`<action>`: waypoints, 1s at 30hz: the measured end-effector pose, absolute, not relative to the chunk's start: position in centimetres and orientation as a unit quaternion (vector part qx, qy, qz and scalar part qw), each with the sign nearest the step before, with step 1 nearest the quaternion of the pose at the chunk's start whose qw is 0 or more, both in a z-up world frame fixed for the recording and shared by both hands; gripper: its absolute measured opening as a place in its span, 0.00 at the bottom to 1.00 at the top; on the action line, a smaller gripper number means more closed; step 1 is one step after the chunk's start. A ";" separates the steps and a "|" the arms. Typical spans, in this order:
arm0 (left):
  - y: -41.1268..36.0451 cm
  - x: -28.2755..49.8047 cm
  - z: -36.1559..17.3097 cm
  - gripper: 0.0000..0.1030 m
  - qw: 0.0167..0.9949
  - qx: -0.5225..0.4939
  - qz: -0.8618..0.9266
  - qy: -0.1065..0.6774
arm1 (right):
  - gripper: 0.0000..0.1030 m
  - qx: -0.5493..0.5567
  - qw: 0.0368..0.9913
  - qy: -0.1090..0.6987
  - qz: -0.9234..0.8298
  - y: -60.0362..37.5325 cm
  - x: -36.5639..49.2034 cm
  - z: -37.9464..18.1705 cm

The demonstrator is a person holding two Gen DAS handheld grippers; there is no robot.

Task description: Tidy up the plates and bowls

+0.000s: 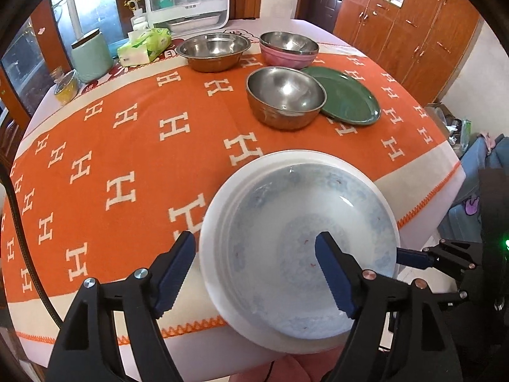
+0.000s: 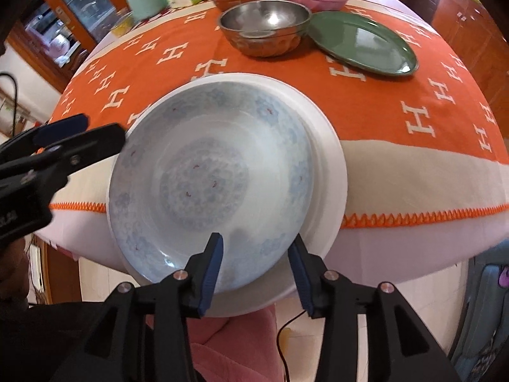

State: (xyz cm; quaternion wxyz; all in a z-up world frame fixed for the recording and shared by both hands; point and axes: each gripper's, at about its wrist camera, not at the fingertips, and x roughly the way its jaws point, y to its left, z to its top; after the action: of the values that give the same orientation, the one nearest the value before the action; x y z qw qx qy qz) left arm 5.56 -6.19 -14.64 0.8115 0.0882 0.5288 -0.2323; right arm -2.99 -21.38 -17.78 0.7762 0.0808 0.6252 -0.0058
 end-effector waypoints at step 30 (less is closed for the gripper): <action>-8.0 6.6 -12.2 0.80 0.813 0.044 -0.347 0.465 | 0.59 0.069 0.874 0.462 -0.134 -25.4 -6.0 -12.7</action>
State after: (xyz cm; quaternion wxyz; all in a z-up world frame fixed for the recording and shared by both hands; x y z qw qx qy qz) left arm 6.62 -8.02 -12.17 0.8132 0.0435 0.4655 -0.3467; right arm -6.04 -25.39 -12.70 0.8741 0.0692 0.4617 -0.1343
